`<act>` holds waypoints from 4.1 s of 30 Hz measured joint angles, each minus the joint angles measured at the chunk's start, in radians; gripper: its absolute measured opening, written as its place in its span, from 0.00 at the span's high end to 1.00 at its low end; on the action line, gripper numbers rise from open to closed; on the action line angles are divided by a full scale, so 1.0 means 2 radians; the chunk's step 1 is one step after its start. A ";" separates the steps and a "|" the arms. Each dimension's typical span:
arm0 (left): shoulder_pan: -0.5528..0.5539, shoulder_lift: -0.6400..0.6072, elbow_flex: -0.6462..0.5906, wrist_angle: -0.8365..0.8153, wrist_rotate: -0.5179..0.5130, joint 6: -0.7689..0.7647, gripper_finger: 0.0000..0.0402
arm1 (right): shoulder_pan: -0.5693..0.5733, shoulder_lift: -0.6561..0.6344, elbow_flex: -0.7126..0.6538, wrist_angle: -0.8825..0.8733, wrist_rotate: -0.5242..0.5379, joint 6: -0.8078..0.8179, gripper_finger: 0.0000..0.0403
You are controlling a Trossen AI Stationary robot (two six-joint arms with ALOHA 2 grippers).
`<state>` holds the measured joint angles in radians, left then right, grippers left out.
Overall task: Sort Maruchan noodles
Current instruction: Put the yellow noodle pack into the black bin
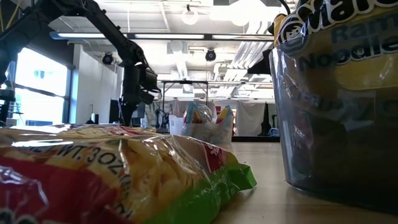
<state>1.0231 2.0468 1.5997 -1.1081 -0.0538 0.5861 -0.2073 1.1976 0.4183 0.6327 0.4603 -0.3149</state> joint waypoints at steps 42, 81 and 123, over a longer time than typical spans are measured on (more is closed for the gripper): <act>-0.200 -0.126 -0.082 0.010 0.020 -0.067 1.00 | 0.000 0.000 0.000 -0.004 -0.052 0.010 1.00; -0.452 -0.170 -0.268 0.237 0.046 -0.292 1.00 | 0.000 0.000 0.000 -0.004 -0.045 0.010 1.00; -0.400 -0.186 -0.228 0.219 0.026 -0.274 0.76 | 0.000 0.000 0.000 -0.005 -0.047 0.011 1.00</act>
<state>0.2236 1.6739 1.1444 -0.6711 -0.0014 0.0382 -0.2070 1.1980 0.4179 0.6235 0.3660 -0.2928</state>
